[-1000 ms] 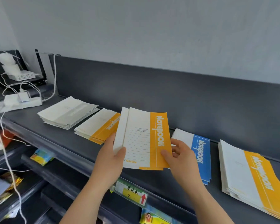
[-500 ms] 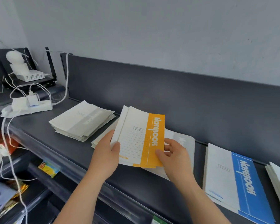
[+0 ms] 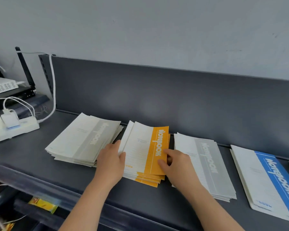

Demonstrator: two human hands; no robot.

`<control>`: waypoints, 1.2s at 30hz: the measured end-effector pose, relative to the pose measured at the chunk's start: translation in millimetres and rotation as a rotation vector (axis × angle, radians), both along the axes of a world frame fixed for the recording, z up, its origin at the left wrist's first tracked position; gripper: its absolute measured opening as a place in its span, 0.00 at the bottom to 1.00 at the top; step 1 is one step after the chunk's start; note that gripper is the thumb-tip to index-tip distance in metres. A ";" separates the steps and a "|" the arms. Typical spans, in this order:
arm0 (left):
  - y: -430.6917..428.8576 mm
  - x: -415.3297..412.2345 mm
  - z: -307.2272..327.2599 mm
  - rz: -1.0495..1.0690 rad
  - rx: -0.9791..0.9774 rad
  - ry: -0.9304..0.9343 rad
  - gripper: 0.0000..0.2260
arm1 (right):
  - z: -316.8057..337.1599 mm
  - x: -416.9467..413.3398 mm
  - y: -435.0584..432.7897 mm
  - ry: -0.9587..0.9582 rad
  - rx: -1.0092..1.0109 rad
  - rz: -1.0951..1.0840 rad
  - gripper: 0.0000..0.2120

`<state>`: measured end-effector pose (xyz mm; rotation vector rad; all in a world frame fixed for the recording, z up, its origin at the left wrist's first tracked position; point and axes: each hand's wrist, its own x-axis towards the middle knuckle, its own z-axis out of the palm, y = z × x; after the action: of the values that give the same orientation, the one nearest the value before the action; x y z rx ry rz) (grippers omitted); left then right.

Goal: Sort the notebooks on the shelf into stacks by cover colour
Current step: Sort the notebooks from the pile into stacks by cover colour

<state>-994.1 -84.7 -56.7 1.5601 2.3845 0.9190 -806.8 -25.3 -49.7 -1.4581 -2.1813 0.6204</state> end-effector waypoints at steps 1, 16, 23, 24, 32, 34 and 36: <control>-0.2 -1.0 -1.5 -0.004 -0.014 -0.006 0.13 | -1.1 -0.2 0.2 -0.024 0.007 -0.001 0.19; -10.7 35.8 27.9 -0.153 0.225 0.106 0.17 | 14.8 39.0 -27.2 -0.092 0.350 -0.054 0.20; -14.4 116.9 31.9 -0.330 0.296 0.103 0.15 | 17.1 118.8 -46.5 -0.097 0.332 -0.201 0.21; -14.6 130.6 31.5 -0.348 0.299 0.102 0.15 | 16.8 133.2 -49.5 -0.090 0.332 -0.215 0.21; -21.9 267.8 27.2 -0.453 0.277 0.044 0.17 | 15.7 274.5 -72.0 -0.103 0.314 -0.310 0.20; -21.6 304.6 25.0 -0.473 0.265 0.024 0.17 | 15.4 314.5 -76.7 -0.090 0.307 -0.345 0.19; -19.2 339.5 22.4 -0.484 0.261 0.007 0.17 | 13.9 352.4 -81.8 -0.075 0.305 -0.383 0.19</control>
<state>-654.6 -103.9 -34.3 2.1026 1.8036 1.1321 -454.4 -107.1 -35.8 -1.6827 -1.8704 0.0979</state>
